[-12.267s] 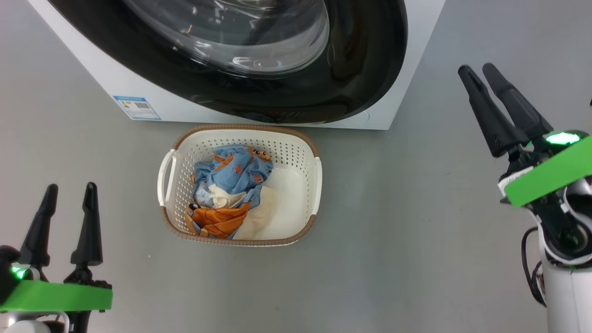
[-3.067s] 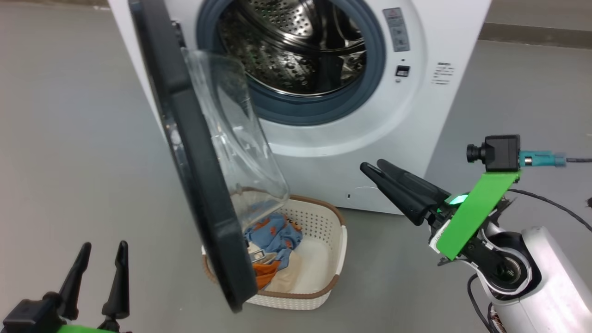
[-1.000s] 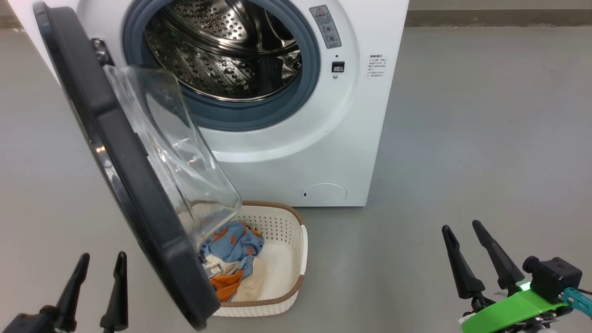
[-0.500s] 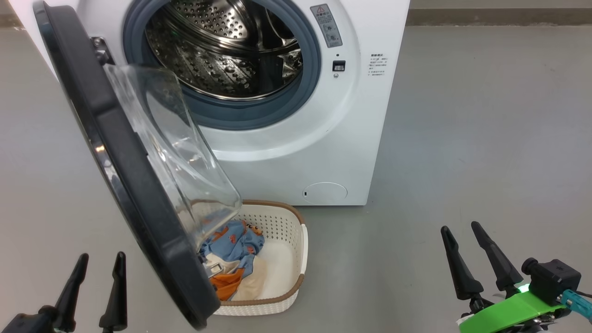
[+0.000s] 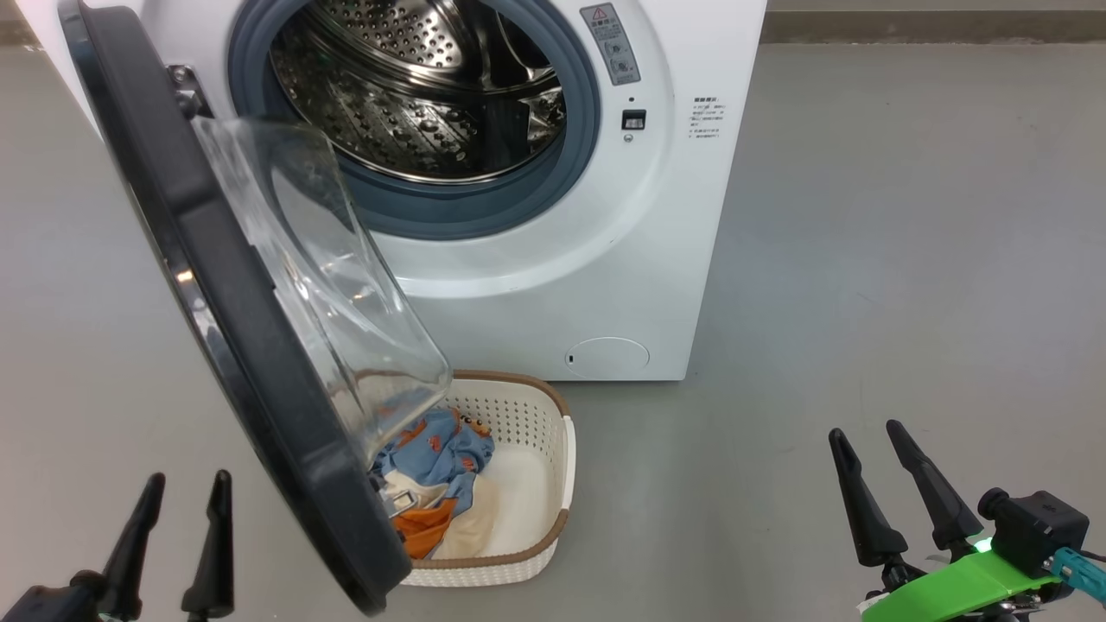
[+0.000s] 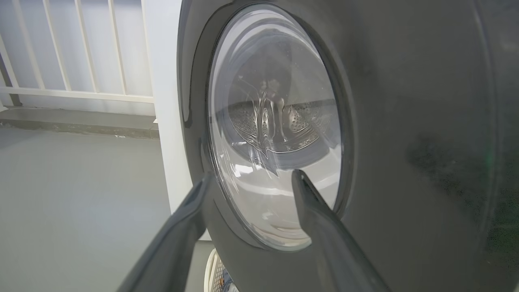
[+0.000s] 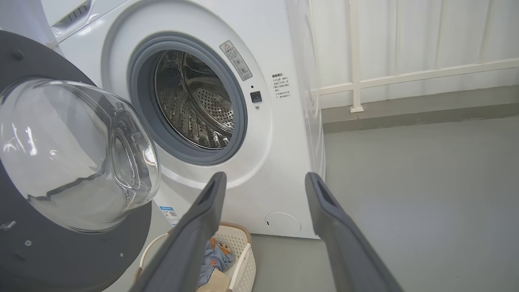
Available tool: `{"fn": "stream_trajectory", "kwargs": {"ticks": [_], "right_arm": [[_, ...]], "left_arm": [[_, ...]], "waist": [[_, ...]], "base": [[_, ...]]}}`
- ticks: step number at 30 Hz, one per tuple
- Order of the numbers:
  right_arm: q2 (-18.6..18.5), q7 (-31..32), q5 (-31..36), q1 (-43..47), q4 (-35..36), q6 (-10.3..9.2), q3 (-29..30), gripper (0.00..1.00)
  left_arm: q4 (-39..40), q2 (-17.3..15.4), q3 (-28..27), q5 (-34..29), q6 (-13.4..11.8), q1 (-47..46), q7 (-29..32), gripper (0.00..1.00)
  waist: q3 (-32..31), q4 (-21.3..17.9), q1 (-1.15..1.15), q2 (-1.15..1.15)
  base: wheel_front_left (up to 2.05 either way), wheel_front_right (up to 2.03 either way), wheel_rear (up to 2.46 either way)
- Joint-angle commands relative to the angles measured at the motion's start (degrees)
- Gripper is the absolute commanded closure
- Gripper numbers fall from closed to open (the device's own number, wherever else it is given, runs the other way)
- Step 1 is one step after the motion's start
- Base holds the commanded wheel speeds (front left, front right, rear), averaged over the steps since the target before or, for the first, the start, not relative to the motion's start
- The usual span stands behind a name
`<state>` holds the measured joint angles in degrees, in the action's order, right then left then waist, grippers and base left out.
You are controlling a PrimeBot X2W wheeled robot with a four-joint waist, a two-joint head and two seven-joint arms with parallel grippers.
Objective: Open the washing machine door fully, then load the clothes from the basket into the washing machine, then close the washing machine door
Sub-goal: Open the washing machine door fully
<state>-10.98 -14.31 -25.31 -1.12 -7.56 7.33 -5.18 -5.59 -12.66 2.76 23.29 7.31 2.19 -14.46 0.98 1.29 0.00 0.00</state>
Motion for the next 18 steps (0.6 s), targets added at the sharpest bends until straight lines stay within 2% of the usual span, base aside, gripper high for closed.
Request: {"fn": "stream_trajectory", "kwargs": {"ticks": [1, 2, 3, 4, 13, 18], "right_arm": [[-0.5, -0.7, 0.4, -0.6, 1.3, 0.16, -1.2, 0.0], [-0.5, -0.7, 0.4, -0.7, 1.3, 0.16, -1.2, 0.0], [-0.5, -0.7, 0.5, -0.6, 1.3, 0.16, -1.1, 0.0], [-0.4, -0.7, 0.5, -0.6, 1.3, 0.16, -1.0, 0.0], [0.0, -0.7, 0.4, -0.1, 1.2, 0.16, -0.6, 0.0], [0.3, -0.7, 0.4, 0.1, 1.0, 0.16, -0.5, 0.0]], "left_arm": [[1.4, -1.3, -2.4, -0.1, 0.2, -1.6, -0.5, 0.52], [1.4, -1.2, -2.4, -0.1, 0.2, -1.7, -0.5, 0.67], [1.3, -1.2, -2.4, 0.0, 0.2, -1.7, -0.5, 0.91], [1.3, -1.3, -2.4, 0.0, 0.2, -1.7, -0.5, 1.0], [3.3, -1.4, -3.4, 0.7, 0.2, -2.1, -0.5, 1.0], [7.7, -0.9, -3.9, 1.6, 0.2, -2.8, -0.5, 1.0]], "waist": [[0.0, 0.0, 0.0, 0.0], [0.0, 0.1, 0.0, 0.0], [0.0, 0.1, 0.0, 0.0], [-0.1, 0.2, 0.0, 0.0], [-0.6, 0.7, 0.0, 0.0], [-0.7, 1.1, 0.0, 0.0]], "base": [[0.0, 0.0, 0.0], [0.0, 0.0, 0.0], [0.0, 0.0, 0.0], [0.0, 0.0, 0.0], [0.0, 0.0, 0.0], [0.0, 0.0, 0.0]]}}
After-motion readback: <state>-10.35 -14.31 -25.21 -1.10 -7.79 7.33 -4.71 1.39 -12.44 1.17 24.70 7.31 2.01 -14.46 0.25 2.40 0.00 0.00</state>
